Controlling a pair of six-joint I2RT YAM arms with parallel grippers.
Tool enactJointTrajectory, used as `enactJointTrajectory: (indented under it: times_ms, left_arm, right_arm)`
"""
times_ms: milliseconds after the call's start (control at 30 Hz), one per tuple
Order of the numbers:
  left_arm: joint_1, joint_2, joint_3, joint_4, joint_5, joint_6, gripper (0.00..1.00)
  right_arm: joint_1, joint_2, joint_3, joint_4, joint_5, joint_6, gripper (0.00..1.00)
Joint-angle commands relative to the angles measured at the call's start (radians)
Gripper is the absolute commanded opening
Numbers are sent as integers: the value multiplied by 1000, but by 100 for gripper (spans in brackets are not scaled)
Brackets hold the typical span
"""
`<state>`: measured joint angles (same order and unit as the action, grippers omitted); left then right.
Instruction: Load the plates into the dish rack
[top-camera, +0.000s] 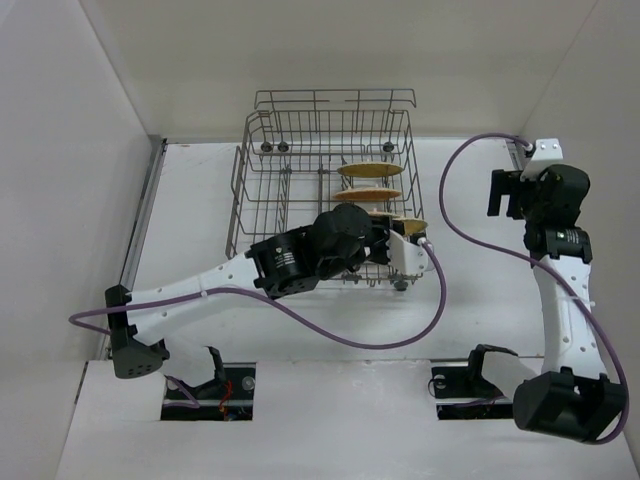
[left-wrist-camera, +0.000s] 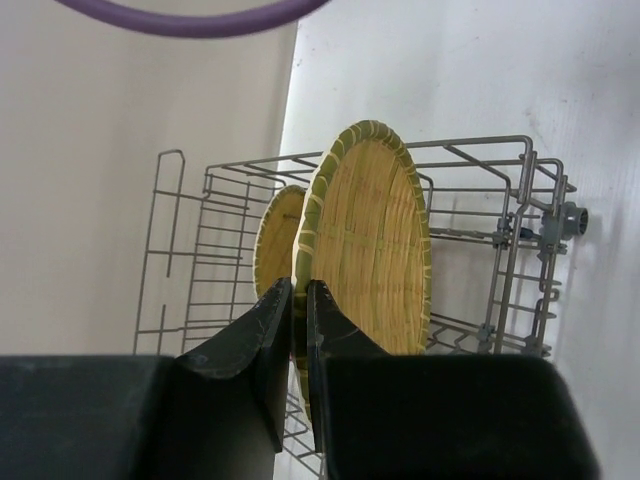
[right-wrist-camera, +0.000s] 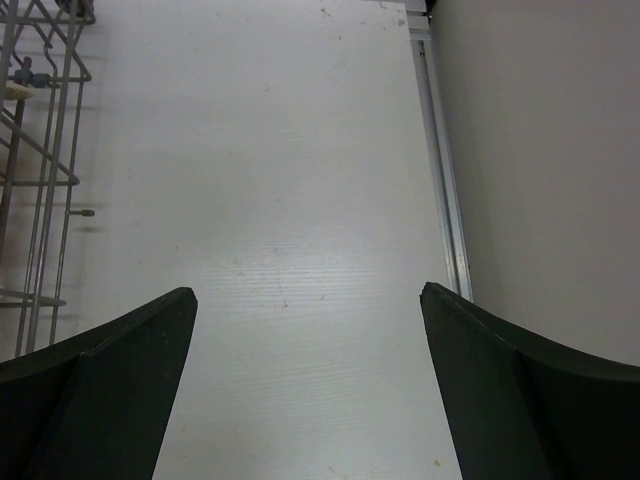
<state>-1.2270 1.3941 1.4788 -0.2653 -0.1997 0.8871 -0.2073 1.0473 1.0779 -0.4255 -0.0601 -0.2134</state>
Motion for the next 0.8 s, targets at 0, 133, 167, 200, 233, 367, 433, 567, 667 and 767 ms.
enactJointTrajectory:
  times_ms: [0, 133, 167, 200, 233, 367, 433, 567, 667, 767]
  left_arm:
    - [21, -15, -12, 87, 31, -48, 0]
    - [34, -36, -64, 107, 52, -50, 0]
    - [34, -46, -89, 123, 55, -39, 0]
    - [34, -55, -110, 136, 59, -25, 0]
    - [34, -61, -127, 146, 62, -17, 0]
    - [48, -75, -160, 152, 78, -16, 0]
    - [57, -81, -169, 152, 92, -16, 0]
    - [73, -93, -183, 150, 109, -14, 0]
    - [82, -104, -184, 143, 121, -8, 0]
    - [91, -110, -180, 138, 138, 16, 0]
  right_arm:
    - [-22, -26, 13, 1, -32, 26, 100]
    - [-40, -32, 7, -2, -35, 28, 100]
    - [-45, -33, 4, -4, -38, 31, 100]
    - [-45, -36, 2, -10, -41, 31, 100]
    - [-45, -38, 1, -15, -41, 31, 100]
    - [-45, -52, -12, -19, -38, 34, 100]
    - [-44, -55, -15, -27, -37, 35, 100]
    - [-40, -59, -27, -29, -30, 49, 100]
    - [-40, -61, -32, -29, -23, 62, 100]
    - [-33, -55, -29, -29, -14, 74, 100]
